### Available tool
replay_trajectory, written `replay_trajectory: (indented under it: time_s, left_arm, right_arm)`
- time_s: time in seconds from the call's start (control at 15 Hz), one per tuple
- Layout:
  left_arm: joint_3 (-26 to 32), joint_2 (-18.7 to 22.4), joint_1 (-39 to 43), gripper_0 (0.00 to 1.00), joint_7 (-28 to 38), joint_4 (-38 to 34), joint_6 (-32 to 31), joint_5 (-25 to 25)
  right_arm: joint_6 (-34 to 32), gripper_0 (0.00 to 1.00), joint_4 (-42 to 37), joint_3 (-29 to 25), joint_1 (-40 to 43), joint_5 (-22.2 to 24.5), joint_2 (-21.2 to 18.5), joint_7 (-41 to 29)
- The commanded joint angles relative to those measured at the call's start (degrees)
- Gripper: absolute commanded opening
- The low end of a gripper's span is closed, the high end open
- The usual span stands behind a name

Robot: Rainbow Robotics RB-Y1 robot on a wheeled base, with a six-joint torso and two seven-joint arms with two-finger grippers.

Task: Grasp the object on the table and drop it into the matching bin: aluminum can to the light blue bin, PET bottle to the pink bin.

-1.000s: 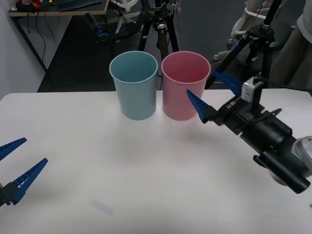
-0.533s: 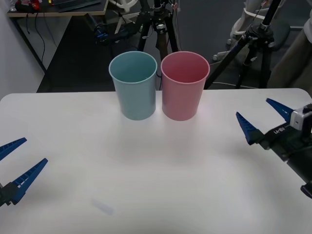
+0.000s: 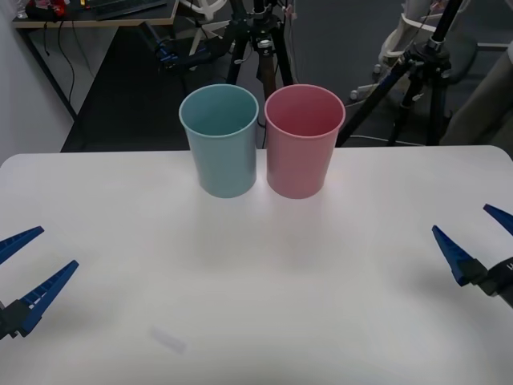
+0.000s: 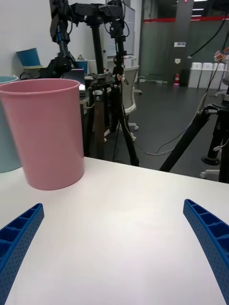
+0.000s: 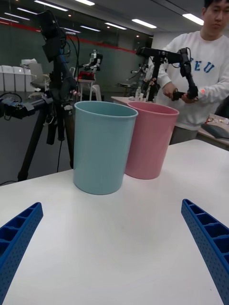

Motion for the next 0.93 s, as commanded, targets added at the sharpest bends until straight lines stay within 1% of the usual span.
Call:
replay_trajectory:
  time_s: [0.07,0.2,0.53,0.67,0.93]
  left_arm:
    - [0.00,0.00,0.00,1.00,0.00,0.00,0.00,0.00]
    - [0.00,0.00,0.00,1.00,0.00,0.00,0.00,0.00]
    - [0.00,0.00,0.00,1.00,0.00,0.00,0.00,0.00]
    - [0.00,0.00,0.00,1.00,0.00,0.00,0.00,0.00]
    - [0.00,0.00,0.00,1.00,0.00,0.00,0.00,0.00]
  right_arm:
    - [-7.53,1.00,0.01,-3.19,3.11,-1.76,0.01,-0.41]
    - [-12.36,1.00,0.09,-5.38,5.57,-3.17,0.01,-1.02]
    - [-20.01,1.00,0.01,-8.72,8.56,-4.13,0.01,-2.60]
    - [-21.51,1.00,0.01,-9.07,8.82,-4.13,0.01,-2.78]
    - [-21.68,1.00,0.09,-8.99,8.91,-4.13,0.18,-2.78]
